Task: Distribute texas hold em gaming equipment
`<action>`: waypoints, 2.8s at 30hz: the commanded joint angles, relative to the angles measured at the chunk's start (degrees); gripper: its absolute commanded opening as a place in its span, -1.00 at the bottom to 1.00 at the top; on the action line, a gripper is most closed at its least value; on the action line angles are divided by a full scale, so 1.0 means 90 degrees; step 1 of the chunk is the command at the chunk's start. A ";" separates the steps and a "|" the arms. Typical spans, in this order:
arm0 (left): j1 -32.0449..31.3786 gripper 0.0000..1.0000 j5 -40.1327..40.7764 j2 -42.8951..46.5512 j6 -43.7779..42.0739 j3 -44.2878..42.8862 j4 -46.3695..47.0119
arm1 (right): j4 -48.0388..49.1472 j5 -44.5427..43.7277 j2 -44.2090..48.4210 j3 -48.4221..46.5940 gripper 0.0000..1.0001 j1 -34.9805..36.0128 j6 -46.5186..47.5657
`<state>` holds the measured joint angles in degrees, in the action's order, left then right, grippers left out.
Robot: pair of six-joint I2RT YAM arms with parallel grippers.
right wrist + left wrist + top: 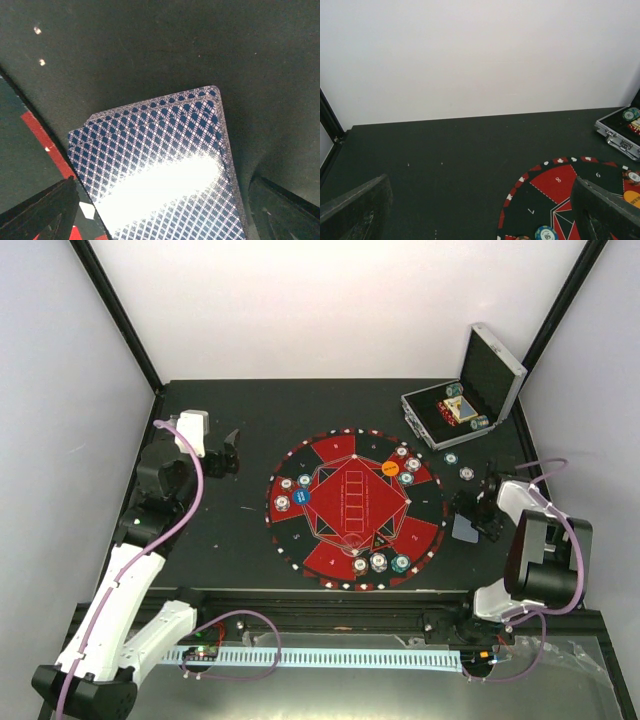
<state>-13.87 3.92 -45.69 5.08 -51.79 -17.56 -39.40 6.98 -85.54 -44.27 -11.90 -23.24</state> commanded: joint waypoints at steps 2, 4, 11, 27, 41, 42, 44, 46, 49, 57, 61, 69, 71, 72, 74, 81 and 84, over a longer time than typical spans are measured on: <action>-0.0059 0.98 0.0062 0.0106 -0.0047 -0.0017 0.0019 | -0.0418 -0.0350 -0.0536 0.0011 0.83 0.0257 -0.0201; -0.0074 0.98 0.0081 0.0106 -0.0056 -0.0020 0.0016 | -0.0450 -0.0414 -0.0682 -0.0003 0.79 0.0411 -0.0232; -0.0124 0.98 0.0147 0.0135 -0.0066 -0.0017 0.0009 | -0.0509 -0.0530 -0.0976 -0.0039 0.61 0.0434 -0.0271; -0.0139 0.98 0.0168 0.0167 -0.0076 -0.0012 0.0011 | -0.0389 -0.0452 -0.1697 -0.0282 0.39 0.0570 0.0079; -0.0139 0.98 0.0175 0.0177 -0.0077 -0.0009 0.0012 | -0.0450 -0.0374 -0.1843 -0.0473 0.02 0.0805 0.0210; -0.0139 0.98 0.0173 0.0170 -0.0076 -0.0007 0.0011 | -0.0490 -0.0325 -0.1758 -0.0514 0.00 0.0807 0.0210; -0.0139 0.98 0.0156 0.0156 -0.0069 -0.0010 0.0017 | -0.0621 -0.0278 -0.1535 -0.0648 0.00 0.0806 0.0186; -0.0139 0.98 0.0144 0.0155 -0.0067 -0.0014 0.0020 | -0.0796 -0.0339 -0.1287 -0.0824 -0.01 0.0805 0.0172; -0.0139 0.98 0.0139 0.0155 -0.0064 0.0001 0.0021 | -0.1126 -0.0539 -0.1003 -0.1153 -0.01 0.0800 0.0199; -0.0139 0.98 0.0028 0.0165 -0.0046 0.0011 0.0030 | -0.1435 -0.0362 -0.0549 -0.1354 -0.01 0.0808 0.0190; -0.0147 0.98 -0.0204 0.0153 0.0005 0.0020 0.0076 | -0.1383 -0.0105 -0.0396 -0.1237 -0.01 0.0812 0.0148; -0.0809 0.93 -0.1488 -0.0108 0.1547 0.0602 0.0931 | -0.1436 0.0657 0.0058 -0.1162 -0.01 0.0844 0.0038; -0.1383 0.92 -0.1555 -0.0371 0.2102 0.0933 0.1383 | -0.1421 0.0855 0.0233 -0.1134 -0.01 0.0949 -0.0060; -0.1694 0.92 -0.1571 -0.0550 0.2370 0.1027 0.1636 | -0.1389 0.0950 0.0302 -0.1116 -0.01 0.1045 -0.0134; -0.2391 0.91 -0.1581 -0.1037 0.2746 0.1104 0.2130 | -0.1232 0.1212 0.0391 -0.1082 -0.01 0.1271 -0.0345; -0.4034 0.88 -0.1661 -0.2988 0.3067 0.0577 0.3080 | -0.0449 0.1976 0.0544 -0.1043 -0.01 0.2186 -0.1222; -0.4151 0.89 -0.2090 -0.3628 0.3175 0.0559 0.3534 | -0.0315 0.2042 0.0633 -0.1082 -0.01 0.2508 -0.1436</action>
<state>-49.89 -10.48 -73.82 30.57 -43.72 5.41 -46.15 21.34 -82.21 -53.89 7.94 -31.38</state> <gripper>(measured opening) 0.943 0.592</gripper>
